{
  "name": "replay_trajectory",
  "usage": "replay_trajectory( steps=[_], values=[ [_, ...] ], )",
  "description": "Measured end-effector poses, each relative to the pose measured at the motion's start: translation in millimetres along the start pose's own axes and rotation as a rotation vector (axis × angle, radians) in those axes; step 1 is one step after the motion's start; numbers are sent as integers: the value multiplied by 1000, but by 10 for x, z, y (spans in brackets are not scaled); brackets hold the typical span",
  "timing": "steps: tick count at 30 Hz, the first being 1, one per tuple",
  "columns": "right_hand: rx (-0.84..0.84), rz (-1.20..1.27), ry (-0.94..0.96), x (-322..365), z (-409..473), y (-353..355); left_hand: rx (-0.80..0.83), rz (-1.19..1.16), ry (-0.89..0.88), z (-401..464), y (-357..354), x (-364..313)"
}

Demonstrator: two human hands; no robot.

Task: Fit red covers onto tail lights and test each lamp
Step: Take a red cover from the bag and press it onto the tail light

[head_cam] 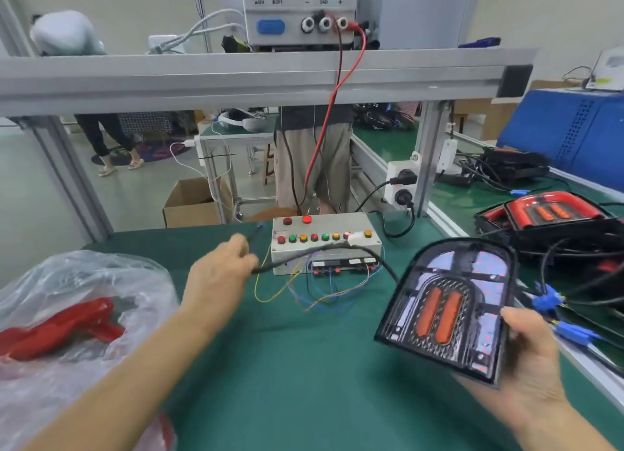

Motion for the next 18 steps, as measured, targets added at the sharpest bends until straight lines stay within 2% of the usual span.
replay_trajectory(
  steps=[4, 6, 7, 10, 13, 14, 16, 18],
  values=[
    [-171, -180, -162, -72, 101, 151, 550, 331, -98, -298, -288, 224],
    [-262, -232, -251, -92, 159, 198, 674, 335, -132, -406, -261, 314],
    [-307, -292, -283, -95, 190, 217, 673, 319, -160, -442, -215, 334],
    [-347, -500, -365, -88, 258, 194, 453, 176, -305, -441, 54, 330],
    [-342, -681, -415, -59, 318, 190, 242, -57, -316, -502, 337, 396],
    [-342, -758, -429, -35, 344, 218, 152, -133, -253, -537, 432, 478],
    [-325, -899, -453, 31, 381, 268, 38, -230, 23, -628, 552, 832],
    [-283, -1025, -471, 82, 396, 295, 94, -185, 261, -760, 504, 1347]
  ],
)
Point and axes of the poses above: each hand's wrist, its own z-axis towards the middle knuckle, its own y-axis out of the back of the hand, x = y × z, the point moved 3 cm from there along z, towards the middle knuckle, and after that the axes turned 8 degrees about y, right-handed, at the moved point
